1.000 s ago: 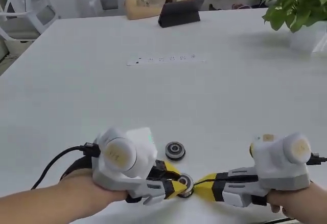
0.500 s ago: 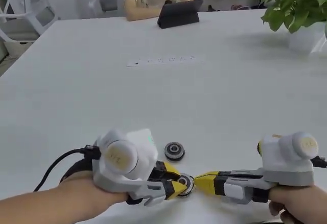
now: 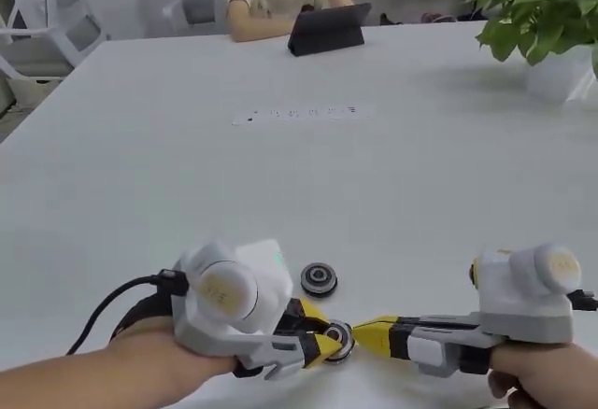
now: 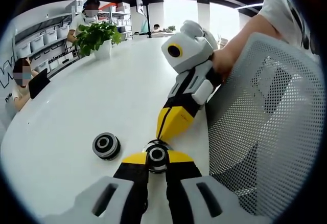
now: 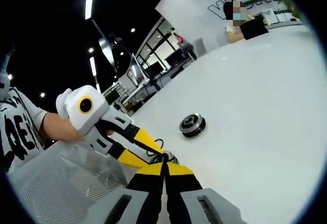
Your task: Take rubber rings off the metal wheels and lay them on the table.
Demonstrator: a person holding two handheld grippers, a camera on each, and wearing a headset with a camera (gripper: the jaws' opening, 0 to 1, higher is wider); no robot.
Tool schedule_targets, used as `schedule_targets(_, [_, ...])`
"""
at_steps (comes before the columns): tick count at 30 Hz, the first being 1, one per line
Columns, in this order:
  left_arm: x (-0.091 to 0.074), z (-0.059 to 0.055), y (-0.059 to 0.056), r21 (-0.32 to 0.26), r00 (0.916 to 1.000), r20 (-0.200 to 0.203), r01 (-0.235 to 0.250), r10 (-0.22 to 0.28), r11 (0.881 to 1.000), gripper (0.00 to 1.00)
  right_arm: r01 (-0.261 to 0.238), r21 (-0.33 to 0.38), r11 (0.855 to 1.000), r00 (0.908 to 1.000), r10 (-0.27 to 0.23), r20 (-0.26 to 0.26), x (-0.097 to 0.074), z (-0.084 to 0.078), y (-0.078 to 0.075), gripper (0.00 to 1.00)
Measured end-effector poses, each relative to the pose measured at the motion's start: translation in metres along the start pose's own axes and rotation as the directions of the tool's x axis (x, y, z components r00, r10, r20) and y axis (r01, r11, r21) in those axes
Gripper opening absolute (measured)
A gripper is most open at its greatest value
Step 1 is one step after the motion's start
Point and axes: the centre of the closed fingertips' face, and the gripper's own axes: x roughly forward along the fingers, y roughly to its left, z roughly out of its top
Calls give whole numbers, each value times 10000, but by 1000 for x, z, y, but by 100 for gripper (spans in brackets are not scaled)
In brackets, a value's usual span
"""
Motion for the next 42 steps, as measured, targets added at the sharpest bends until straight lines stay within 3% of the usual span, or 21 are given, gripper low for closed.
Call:
schedule_targets(18, [0,0,-1,175,10000,-65,37,-36,9998,6,-161,-157,9997,9998,159,-85,2,-1,7,0])
schedule_targets(22, [0,0,-1,172,10000,-70,33,-32,9998,6,-350,-243,9991,9994,349,-8,7,1,13,0])
schedule_targets(23, [0,0,-1,162,10000,-69,29,-28,9999,6,-569,-261,9980,9982,574,152,8,4,17,0])
schedule_targets(24, [0,0,-1,151,10000,-67,26,-25,9999,6,-756,-292,9967,9971,756,-32,9,1,24,0])
schedule_targets(25, [0,0,-1,156,10000,-56,13,-12,9999,6,-582,-865,9946,9982,567,-196,8,-1,21,0])
schedule_targets(27, [0,0,-1,142,10000,-58,5,-4,9999,6,-639,-590,9962,9980,638,-34,8,1,19,0])
schedule_targets(35, [-1,0,-1,-16,10000,-30,-36,36,10000,7,-321,-954,9949,9995,321,-12,5,2,12,0])
schedule_targets(42, [0,1,-1,266,10000,15,-22,21,9996,7,-98,-1058,9943,9999,83,-149,2,-2,4,0])
